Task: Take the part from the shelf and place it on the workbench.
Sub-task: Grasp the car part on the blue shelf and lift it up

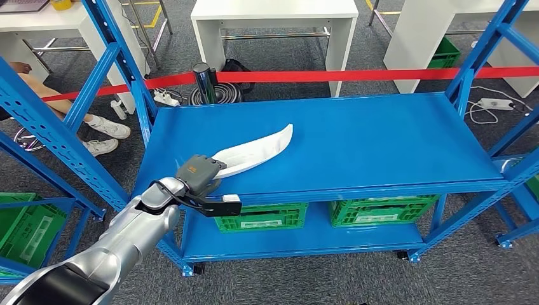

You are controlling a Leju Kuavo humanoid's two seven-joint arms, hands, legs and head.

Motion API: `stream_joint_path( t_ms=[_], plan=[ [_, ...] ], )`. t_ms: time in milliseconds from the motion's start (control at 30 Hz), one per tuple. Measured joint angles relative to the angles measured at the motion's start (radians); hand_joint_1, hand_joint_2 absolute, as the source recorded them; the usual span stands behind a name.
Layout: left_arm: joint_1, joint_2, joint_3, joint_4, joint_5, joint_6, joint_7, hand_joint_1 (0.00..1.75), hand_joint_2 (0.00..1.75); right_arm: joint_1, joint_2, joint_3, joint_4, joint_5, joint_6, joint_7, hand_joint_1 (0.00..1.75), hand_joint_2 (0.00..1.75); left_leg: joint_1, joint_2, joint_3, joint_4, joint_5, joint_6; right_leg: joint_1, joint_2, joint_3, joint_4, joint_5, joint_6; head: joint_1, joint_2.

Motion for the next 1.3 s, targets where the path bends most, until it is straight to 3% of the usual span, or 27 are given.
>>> stream_joint_path(
  t_ms=[367,567,733,933,1300],
  plan=[
    [-0.005,-0.002,0.000,0.000,0.020,-0.005,-0.033,1.75,1.75,0.000,0.000,0.000,0.000,0.004,0.000,-0.001,0.00,0.00,0.000,0.000,0.000,0.000,0.000,0.000,0.000,0.000,0.000,0.000,0.000,0.000,0.000,0.000],
    [-0.008,-0.005,0.014,-0.015,0.099,0.037,-0.125,1.75,1.75,0.000,0.000,0.000,0.000,0.007,0.000,-0.001,0.00,0.00,0.000,0.000,0.002,0.001,0.000,0.000,0.000,0.000,0.000,0.000,0.000,0.000,0.000,0.000],
    [-0.027,-0.038,0.094,-0.130,0.306,0.134,-0.275,1.75,1.75,0.001,0.000,-0.001,0.000,0.013,-0.003,-0.002,0.00,0.00,0.000,-0.005,0.001,0.005,0.002,0.002,0.000,-0.003,-0.003,0.000,0.001,0.001,0.000,0.000],
    [-0.094,-0.050,0.121,-0.298,0.356,0.101,-0.266,1.75,1.75,0.000,0.000,-0.003,0.000,0.014,-0.003,-0.004,0.00,0.00,-0.001,-0.004,-0.006,0.005,0.000,0.005,-0.001,-0.003,-0.002,-0.001,0.002,0.003,0.000,0.000],
    [-0.160,-0.042,0.125,-0.416,0.367,0.085,-0.221,1.75,1.75,0.000,0.000,-0.014,0.000,0.012,-0.002,-0.016,0.00,0.00,-0.001,-0.004,-0.006,0.006,0.001,0.006,-0.001,-0.003,-0.002,-0.001,0.002,0.004,0.000,0.000]
  ],
)
